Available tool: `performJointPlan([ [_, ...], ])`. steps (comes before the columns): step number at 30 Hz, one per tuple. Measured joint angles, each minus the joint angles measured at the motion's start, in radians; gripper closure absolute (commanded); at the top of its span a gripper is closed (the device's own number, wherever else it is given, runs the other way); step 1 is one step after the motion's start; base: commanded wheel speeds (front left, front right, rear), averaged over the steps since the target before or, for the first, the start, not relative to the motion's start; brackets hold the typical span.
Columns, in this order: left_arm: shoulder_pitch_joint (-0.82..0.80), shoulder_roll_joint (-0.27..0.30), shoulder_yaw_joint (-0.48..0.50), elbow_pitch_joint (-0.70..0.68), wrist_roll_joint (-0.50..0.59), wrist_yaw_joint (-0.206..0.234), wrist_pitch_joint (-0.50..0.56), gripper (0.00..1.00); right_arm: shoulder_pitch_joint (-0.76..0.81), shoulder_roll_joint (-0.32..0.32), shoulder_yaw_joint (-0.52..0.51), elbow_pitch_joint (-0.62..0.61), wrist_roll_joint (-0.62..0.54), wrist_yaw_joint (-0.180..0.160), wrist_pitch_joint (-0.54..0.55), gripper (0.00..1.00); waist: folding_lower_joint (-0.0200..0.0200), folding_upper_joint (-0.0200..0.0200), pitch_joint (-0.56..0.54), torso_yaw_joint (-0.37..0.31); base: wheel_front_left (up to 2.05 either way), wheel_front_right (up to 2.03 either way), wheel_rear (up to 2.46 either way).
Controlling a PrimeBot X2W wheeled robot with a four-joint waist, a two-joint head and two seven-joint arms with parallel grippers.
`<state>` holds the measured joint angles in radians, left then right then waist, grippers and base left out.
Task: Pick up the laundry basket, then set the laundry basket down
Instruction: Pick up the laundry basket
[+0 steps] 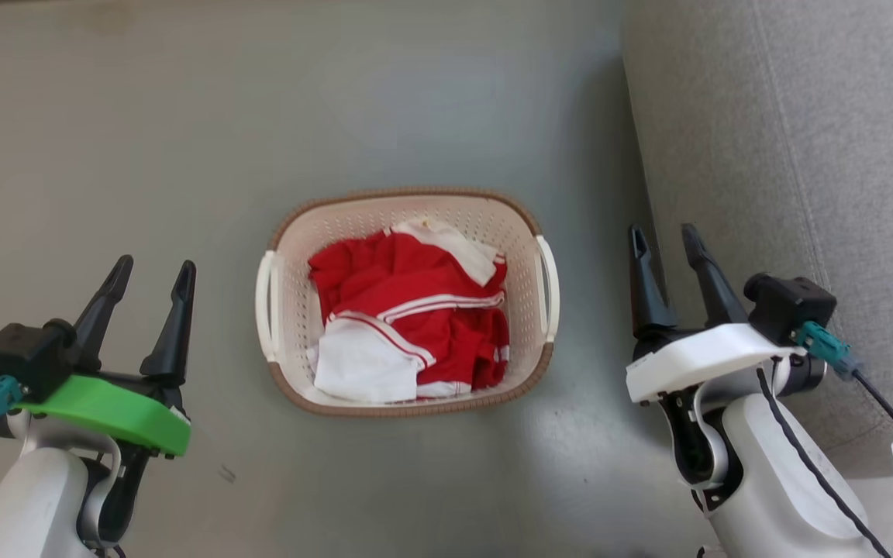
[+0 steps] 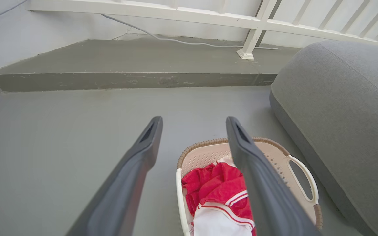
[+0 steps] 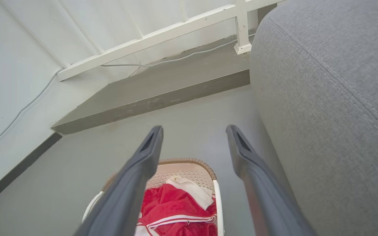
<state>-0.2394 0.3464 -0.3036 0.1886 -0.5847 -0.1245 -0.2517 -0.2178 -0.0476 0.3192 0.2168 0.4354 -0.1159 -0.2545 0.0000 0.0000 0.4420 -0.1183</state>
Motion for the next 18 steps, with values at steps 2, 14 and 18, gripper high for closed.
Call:
performJointPlan([
  [2,-0.016,0.01,-0.02,0.027,-0.021,0.0,0.0,0.0,-0.014,-0.001,0.008,0.02,0.008,0.0,0.0,0.0,0.0,0.0,0.025,-0.005,0.0,0.0,0.0],
  [14,-0.169,0.088,-0.104,0.129,-0.087,0.0,0.006,0.0,-0.138,-0.002,0.069,0.12,0.086,-0.009,0.0,0.0,0.0001,0.0,0.18,-0.027,0.0,0.0,0.0],
  [18,-0.221,0.104,-0.133,0.151,-0.109,0.0,0.014,0.0,-0.188,-0.002,0.087,0.149,0.106,-0.009,0.0,0.0,0.0001,0.0,0.234,-0.03,0.0,0.0,0.0],
])
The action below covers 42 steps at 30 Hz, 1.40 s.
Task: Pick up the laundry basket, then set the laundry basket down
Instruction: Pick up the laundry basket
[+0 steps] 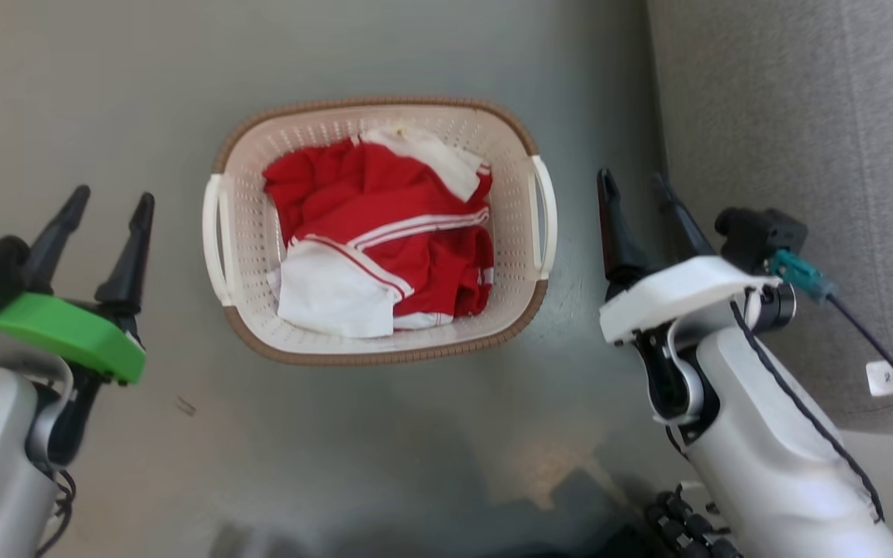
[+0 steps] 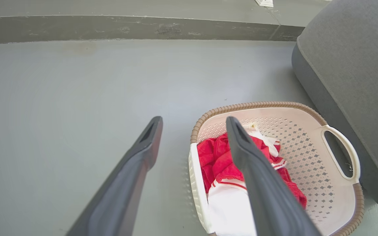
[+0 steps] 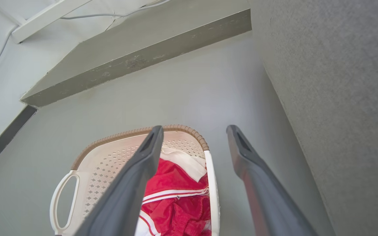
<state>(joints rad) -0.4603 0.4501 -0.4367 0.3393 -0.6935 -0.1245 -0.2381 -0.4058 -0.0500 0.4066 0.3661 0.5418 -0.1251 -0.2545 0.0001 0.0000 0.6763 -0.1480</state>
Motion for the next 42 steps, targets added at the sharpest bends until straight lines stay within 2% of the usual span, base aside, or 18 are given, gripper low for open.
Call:
performJointPlan([
  [13,-0.146,0.051,-0.094,0.072,-0.056,0.0,0.008,0.0,-0.149,-0.006,0.05,0.115,0.066,0.0,0.0,0.0,0.0001,0.0,0.172,-0.004,0.0,0.0,0.0],
  [21,-0.217,0.069,-0.199,0.078,-0.103,0.0,0.008,0.0,-0.231,-0.007,0.122,0.176,0.114,0.0,0.0,0.0,0.0001,0.0,0.267,-0.01,0.0,0.0,0.0],
  [42,-0.322,0.099,-0.376,0.115,-0.217,-0.005,0.008,0.0,-0.357,-0.009,0.231,0.282,0.21,0.0,0.0,0.0,0.0,0.0,0.363,-0.01,0.0,0.0,0.0],
])
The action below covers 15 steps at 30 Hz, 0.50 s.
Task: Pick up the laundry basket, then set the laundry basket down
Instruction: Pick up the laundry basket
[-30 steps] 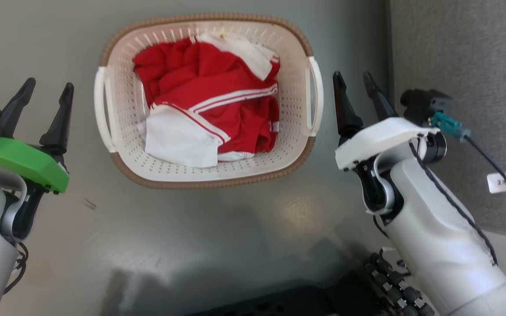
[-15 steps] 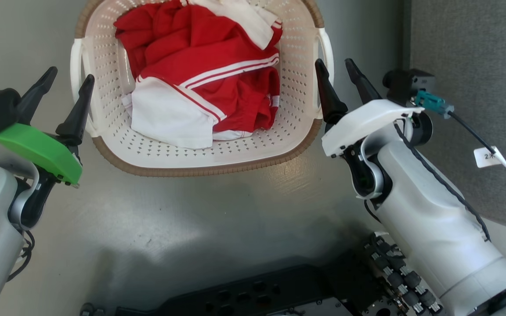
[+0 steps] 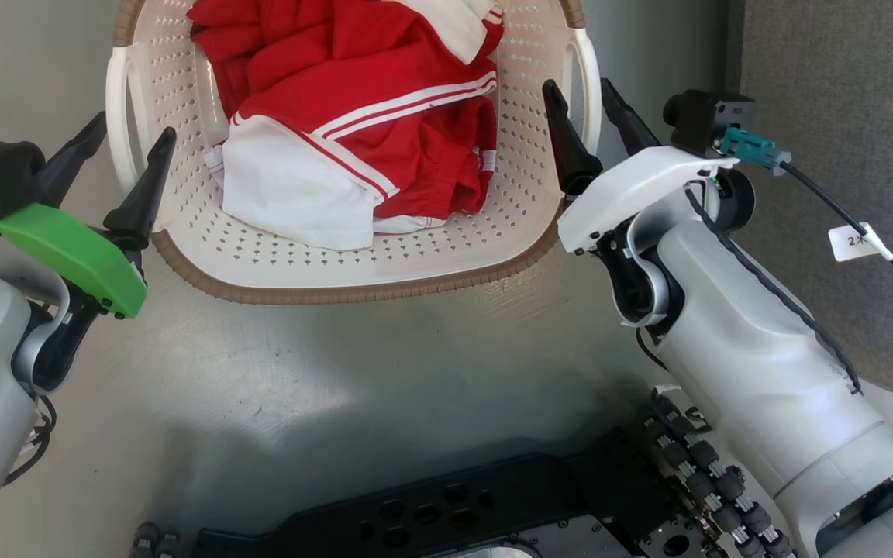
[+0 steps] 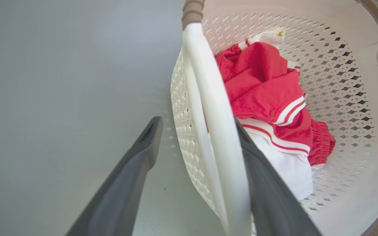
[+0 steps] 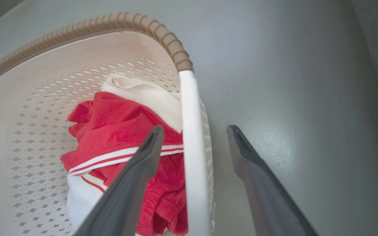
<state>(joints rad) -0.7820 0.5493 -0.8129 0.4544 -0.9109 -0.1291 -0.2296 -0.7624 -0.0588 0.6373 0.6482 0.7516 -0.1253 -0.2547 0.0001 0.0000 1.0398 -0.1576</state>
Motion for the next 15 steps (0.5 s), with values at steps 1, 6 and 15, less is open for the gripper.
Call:
performJointPlan([
  [1,-0.003,0.0,-0.005,0.003,-0.003,0.0,0.0,0.0,-0.004,0.0,0.003,0.003,0.005,0.0,0.0,0.0,0.0,0.0,0.001,0.0,0.0,0.0,0.0],
  [6,-0.023,0.002,-0.034,0.012,-0.011,-0.002,0.0,0.57,-0.018,0.0,0.014,0.012,0.028,0.0,0.0,0.52,0.0,0.0,0.003,0.001,0.0,0.0,0.0],
  [15,-0.059,0.004,-0.076,0.025,-0.071,0.002,-0.004,1.0,-0.03,0.009,0.043,0.029,0.053,0.001,0.0,1.0,0.0,0.0,0.002,0.002,0.0,0.0,0.0],
])
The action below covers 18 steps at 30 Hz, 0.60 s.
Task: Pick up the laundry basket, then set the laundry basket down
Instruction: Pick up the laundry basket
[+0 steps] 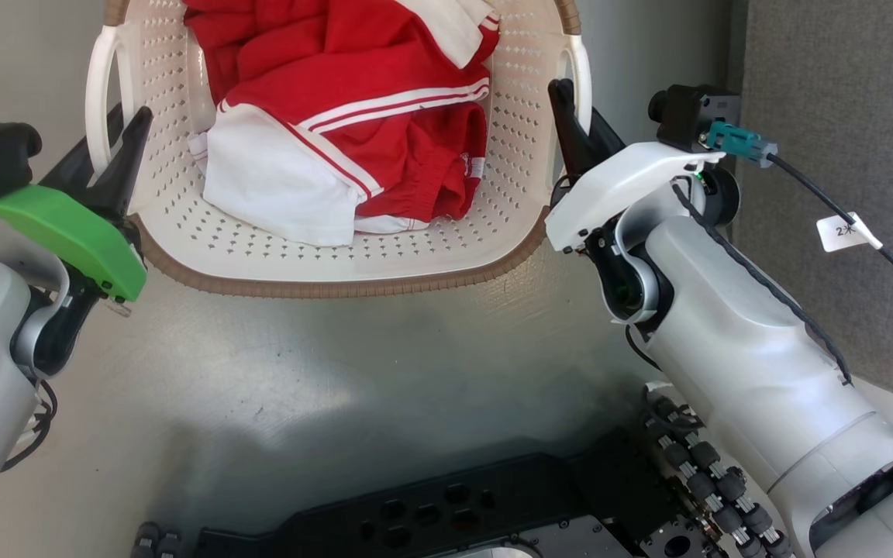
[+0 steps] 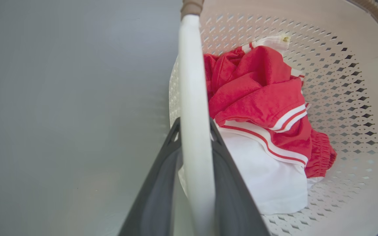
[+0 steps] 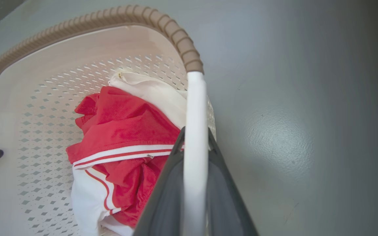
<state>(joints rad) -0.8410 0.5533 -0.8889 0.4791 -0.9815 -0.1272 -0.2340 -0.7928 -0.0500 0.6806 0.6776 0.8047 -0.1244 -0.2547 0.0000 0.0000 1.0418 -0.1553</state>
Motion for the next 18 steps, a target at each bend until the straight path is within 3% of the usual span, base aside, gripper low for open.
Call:
performJointPlan([
  [18,-0.002,-0.049,-0.088,0.124,-0.066,0.006,-0.009,1.0,0.001,0.009,0.049,0.065,0.007,0.001,0.0,1.0,0.0,0.0,-0.136,0.012,0.0,0.0,0.0],
])
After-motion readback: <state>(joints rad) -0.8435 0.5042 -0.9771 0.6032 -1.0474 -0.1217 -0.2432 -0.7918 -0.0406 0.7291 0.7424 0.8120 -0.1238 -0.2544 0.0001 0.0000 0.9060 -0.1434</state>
